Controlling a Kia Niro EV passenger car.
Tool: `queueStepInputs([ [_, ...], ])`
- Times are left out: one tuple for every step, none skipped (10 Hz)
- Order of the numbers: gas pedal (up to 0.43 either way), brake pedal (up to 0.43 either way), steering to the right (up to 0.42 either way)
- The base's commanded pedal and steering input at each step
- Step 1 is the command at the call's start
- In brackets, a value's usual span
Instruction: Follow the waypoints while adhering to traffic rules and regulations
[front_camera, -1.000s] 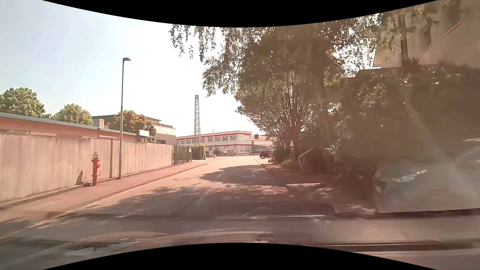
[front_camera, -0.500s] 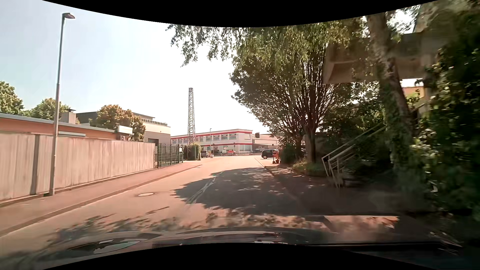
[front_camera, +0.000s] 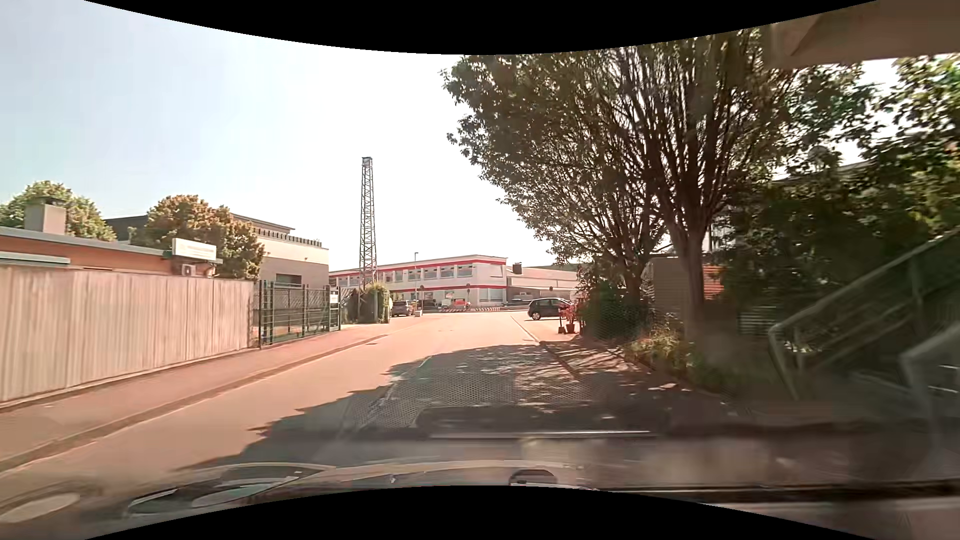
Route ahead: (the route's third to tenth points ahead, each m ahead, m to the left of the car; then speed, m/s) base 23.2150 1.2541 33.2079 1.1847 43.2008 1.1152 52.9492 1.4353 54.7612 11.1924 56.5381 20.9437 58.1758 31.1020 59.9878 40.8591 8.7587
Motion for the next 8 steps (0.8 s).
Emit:
queueStepInputs([
  [0.110, 0.000, -0.003],
  [0.098, 0.000, -0.002],
  [0.067, 0.000, -0.001],
  [0.047, 0.000, -0.001],
  [0.047, 0.000, -0.001],
  [0.039, 0.000, -0.001],
  [0.039, 0.000, -0.001],
  [0.039, 0.000, -0.001],
])
